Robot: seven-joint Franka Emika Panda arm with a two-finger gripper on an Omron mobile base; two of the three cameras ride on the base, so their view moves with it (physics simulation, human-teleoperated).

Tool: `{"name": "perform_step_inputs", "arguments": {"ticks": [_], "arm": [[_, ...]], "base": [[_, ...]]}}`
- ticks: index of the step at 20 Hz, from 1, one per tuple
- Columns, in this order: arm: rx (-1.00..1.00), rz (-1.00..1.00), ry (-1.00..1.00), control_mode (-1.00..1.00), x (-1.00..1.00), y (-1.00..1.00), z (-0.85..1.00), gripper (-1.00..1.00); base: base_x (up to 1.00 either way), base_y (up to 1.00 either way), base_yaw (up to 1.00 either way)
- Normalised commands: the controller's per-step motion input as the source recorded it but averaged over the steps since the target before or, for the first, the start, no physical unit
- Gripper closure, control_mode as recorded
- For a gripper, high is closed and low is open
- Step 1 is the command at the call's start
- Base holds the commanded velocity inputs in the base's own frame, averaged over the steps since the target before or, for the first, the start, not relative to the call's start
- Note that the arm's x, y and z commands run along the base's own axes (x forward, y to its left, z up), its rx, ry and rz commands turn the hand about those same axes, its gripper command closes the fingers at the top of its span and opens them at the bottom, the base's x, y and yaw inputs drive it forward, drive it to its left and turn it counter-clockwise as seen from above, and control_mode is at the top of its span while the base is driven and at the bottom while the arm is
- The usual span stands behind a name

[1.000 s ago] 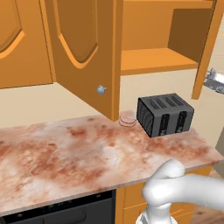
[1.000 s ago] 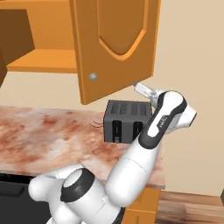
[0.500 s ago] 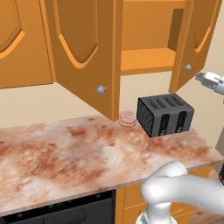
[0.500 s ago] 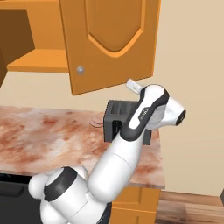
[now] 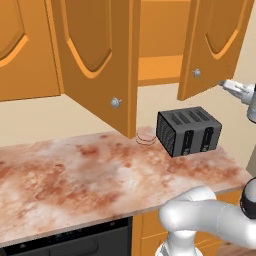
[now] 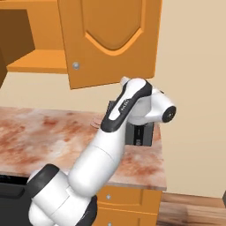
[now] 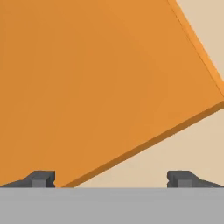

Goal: Close all open cabinet doors.

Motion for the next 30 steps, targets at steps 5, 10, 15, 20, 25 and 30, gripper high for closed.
{"name": "perform_step_inputs", "arguments": {"ticks": [5,10,15,20,25,30], "arm": [[-0.10,-0.29,0.06,-1.00,0.47,0.78,0.02,-1.00],[-0.09,-0.30,0.05,-1.00,0.49,0.78,0.01,-1.00],[-0.09,-0.32,0.05,-1.00,0.53,0.78,0.04,-1.00],[-0.06,-0.31,0.08,-1.00,0.54,0.68,0.06,-1.00],[-0.02,-0.21,0.17,-1.00,0.36,0.35,0.00,-1.00],[0.01,-0.02,0.03,-1.00,0.00,-0.01,-0.02,-1.00]], "base": [[0.00,0.00,0.00],[0.00,0.00,0.00],[0.00,0.00,0.00],[0.00,0.00,0.00],[0.00,0.00,0.00],[0.00,0.00,0.00]]}}
